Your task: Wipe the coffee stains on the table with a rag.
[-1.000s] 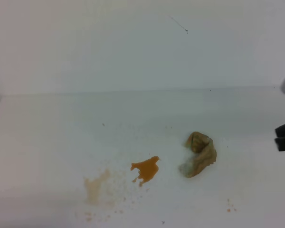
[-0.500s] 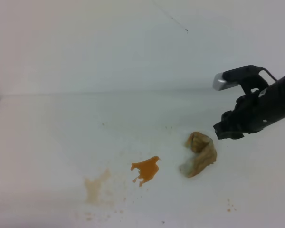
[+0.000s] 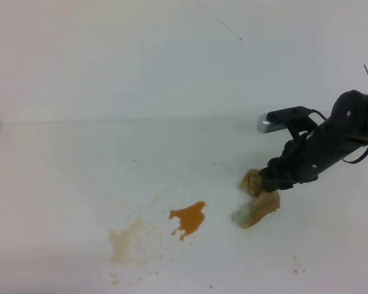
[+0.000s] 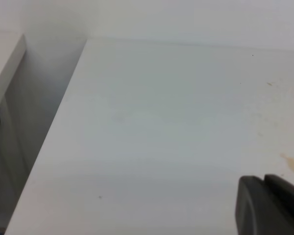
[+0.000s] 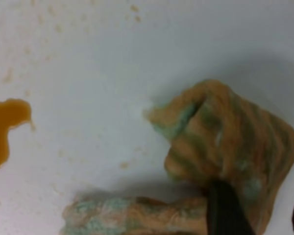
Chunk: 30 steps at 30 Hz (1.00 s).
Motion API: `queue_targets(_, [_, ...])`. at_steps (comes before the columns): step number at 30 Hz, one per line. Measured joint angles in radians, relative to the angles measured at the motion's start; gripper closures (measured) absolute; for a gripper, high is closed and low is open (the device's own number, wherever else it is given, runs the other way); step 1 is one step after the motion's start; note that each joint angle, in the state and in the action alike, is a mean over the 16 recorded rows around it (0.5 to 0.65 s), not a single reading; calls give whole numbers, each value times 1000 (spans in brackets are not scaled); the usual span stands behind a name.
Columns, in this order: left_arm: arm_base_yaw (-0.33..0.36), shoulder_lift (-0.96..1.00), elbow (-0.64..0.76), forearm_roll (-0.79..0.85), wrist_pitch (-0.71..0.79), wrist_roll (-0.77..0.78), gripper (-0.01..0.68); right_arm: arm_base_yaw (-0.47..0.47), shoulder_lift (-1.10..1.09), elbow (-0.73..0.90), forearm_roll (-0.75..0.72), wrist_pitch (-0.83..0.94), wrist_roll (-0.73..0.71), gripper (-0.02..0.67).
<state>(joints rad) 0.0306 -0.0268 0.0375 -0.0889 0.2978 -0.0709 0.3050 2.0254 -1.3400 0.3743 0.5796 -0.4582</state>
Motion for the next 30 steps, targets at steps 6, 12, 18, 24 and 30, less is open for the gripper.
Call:
queue_targets(6, [0, 0, 0, 0, 0, 0, 672, 6, 29, -7, 31, -18, -19, 393])
queue_targets(12, [0, 0, 0, 0, 0, 0, 672, 23, 37, -8, 56, -43, -38, 476])
queue_targets(18, [0, 0, 0, 0, -1, 0, 672, 52, 41, -8, 80, -63, -63, 556])
queue_targets(24, [0, 0, 0, 0, -1, 0, 672, 102, 47, -8, 124, -75, -102, 610])
queue_targets(30, [0, 0, 0, 0, -1, 0, 672, 172, 50, -8, 181, -98, -145, 619])
